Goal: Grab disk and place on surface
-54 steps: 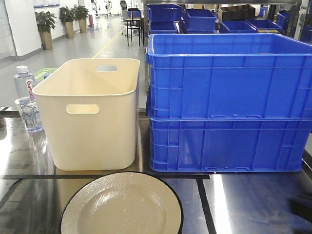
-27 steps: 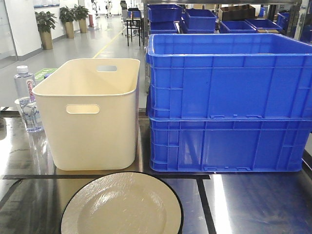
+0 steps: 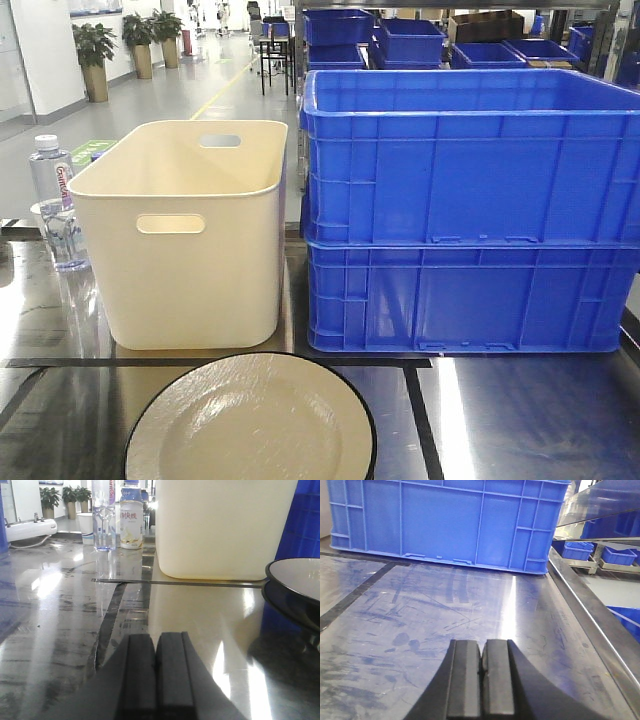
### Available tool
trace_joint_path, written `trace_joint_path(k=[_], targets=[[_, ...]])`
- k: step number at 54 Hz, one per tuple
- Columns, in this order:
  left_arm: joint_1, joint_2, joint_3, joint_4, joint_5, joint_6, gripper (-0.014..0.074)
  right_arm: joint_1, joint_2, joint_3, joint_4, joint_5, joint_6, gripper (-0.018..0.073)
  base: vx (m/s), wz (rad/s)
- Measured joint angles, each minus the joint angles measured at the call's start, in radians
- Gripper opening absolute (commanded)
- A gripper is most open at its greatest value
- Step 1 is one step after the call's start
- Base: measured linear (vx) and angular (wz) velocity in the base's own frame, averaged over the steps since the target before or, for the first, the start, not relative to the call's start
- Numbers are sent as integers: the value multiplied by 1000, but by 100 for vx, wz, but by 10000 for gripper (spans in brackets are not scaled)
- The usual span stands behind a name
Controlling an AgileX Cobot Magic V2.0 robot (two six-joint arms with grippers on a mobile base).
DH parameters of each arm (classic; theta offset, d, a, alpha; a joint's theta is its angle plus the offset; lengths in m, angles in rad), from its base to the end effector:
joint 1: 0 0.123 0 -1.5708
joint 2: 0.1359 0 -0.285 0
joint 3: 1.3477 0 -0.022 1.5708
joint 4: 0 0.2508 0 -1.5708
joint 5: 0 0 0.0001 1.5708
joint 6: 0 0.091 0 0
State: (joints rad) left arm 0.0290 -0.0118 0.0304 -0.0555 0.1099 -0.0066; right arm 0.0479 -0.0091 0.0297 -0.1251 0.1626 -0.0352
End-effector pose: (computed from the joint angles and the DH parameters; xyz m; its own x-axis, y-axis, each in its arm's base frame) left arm 0.0568 0.0011 0.1936 -0.0396 -0.0629 -0.9972 -0.0254 0.9978 -0.0619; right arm 0.0567 0.0009 0.1890 -0.0889 -0.1624 -0.9827 -0.0424 0.9863 -0.1592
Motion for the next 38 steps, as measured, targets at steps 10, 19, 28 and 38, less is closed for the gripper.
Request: trace_joint_path(k=[10, 19, 28, 38], targets=[[0, 0, 0, 0, 0, 0, -9, 0, 0, 0, -2, 0, 0, -8, 0, 0], [0, 0, 0, 0, 0, 0, -9, 0, 0, 0, -2, 0, 0, -8, 0, 0], [0, 0, 0, 0, 0, 0, -9, 0, 0, 0, -2, 0, 0, -8, 0, 0], [0, 0, 0, 0, 0, 0, -9, 0, 0, 0, -2, 0, 0, -8, 0, 0]])
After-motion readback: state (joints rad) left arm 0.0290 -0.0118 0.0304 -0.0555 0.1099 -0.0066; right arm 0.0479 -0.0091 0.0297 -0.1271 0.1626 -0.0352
